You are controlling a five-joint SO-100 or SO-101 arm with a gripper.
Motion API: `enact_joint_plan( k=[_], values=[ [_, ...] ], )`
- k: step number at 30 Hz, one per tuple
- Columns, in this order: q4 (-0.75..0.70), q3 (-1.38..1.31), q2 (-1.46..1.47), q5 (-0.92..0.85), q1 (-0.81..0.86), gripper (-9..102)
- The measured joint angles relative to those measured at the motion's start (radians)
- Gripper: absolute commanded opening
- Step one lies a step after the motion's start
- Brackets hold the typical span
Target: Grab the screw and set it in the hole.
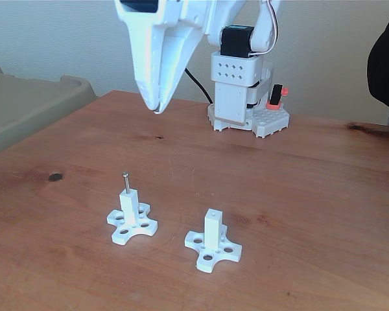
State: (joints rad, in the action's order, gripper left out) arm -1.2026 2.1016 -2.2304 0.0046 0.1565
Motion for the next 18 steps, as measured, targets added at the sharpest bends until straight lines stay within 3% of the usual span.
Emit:
enact_joint_plan(
  k=[18],
  values=[
    [-0.037,-0.172,0.238,0.005,0.012,6]
  ],
)
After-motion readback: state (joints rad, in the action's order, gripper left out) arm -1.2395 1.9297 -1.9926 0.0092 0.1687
